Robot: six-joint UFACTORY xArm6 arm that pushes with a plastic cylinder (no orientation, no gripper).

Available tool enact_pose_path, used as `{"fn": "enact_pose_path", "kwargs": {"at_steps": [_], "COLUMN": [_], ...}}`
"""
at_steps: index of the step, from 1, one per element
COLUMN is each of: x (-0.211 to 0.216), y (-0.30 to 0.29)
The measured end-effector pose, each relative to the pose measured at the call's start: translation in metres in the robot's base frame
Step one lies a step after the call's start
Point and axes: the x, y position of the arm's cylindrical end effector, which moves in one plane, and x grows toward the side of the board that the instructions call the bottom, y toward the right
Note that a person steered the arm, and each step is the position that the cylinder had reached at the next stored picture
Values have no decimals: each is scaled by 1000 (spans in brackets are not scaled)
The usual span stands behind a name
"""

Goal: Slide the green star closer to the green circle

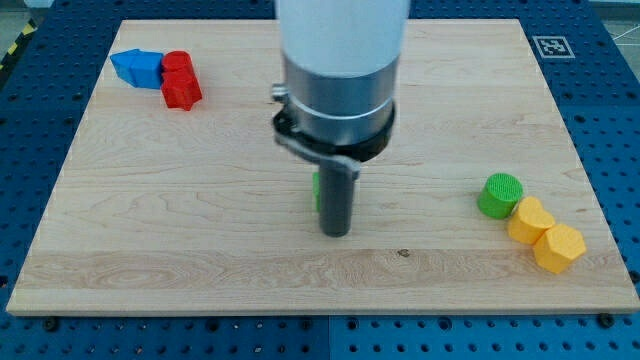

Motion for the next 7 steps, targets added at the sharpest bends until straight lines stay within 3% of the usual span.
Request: {"fn": "enact_pose_path", "kwargs": {"at_steps": [1, 4, 5, 7], "x": [-11, 10, -24, -29], "y": [9, -79, -77, -69]}}
